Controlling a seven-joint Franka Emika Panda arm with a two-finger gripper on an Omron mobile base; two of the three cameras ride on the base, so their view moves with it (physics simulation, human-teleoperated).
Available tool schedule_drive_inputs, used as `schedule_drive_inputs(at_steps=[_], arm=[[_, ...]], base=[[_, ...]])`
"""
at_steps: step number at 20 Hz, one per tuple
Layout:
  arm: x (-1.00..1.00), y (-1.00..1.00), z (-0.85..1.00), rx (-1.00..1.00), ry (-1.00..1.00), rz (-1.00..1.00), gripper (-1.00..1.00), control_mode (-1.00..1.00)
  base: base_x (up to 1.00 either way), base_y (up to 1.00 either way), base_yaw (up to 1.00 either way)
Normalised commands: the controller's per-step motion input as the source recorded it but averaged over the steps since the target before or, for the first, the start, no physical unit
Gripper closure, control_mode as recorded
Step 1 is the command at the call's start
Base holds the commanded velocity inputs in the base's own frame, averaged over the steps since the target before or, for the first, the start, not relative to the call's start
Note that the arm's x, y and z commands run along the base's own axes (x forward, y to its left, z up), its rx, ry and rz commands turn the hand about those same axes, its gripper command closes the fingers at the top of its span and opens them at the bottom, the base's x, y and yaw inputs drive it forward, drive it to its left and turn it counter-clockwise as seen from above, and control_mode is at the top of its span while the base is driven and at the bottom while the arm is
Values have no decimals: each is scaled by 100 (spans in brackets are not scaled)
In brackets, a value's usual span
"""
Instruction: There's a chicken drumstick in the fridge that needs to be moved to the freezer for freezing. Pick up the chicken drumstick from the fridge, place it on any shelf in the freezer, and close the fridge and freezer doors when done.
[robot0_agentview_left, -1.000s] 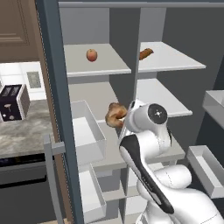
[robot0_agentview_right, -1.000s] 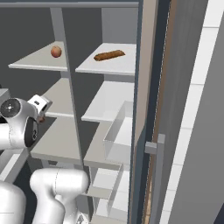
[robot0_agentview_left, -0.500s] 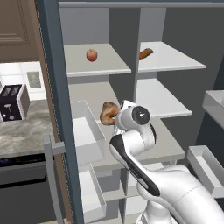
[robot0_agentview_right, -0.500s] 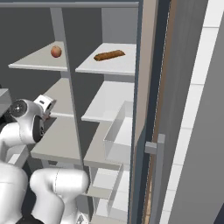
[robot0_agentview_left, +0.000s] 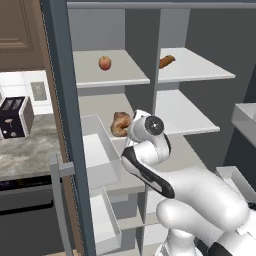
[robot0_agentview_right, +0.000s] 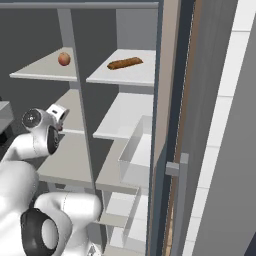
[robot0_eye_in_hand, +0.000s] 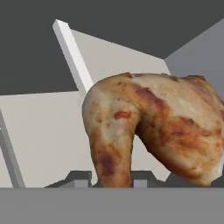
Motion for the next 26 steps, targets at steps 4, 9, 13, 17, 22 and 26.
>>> schedule_drive_inputs(at_steps=[4,9,13,17,22,26], arm=[[54,8,-3,0,0,0,100,-100],[54,4,0,0,0,0,100,-100],[57,10,-2,0,0,0,100,-100],[43,29,-20,-1,0,0,100,-100],[37,19,-20,-1,0,0,100,-100],[41,2,-5,0,2,-1,100,-100]], base=[[0,0,0],[0,0,0],[0,0,0],[0,0,0],[0,0,0],[0,0,0]])
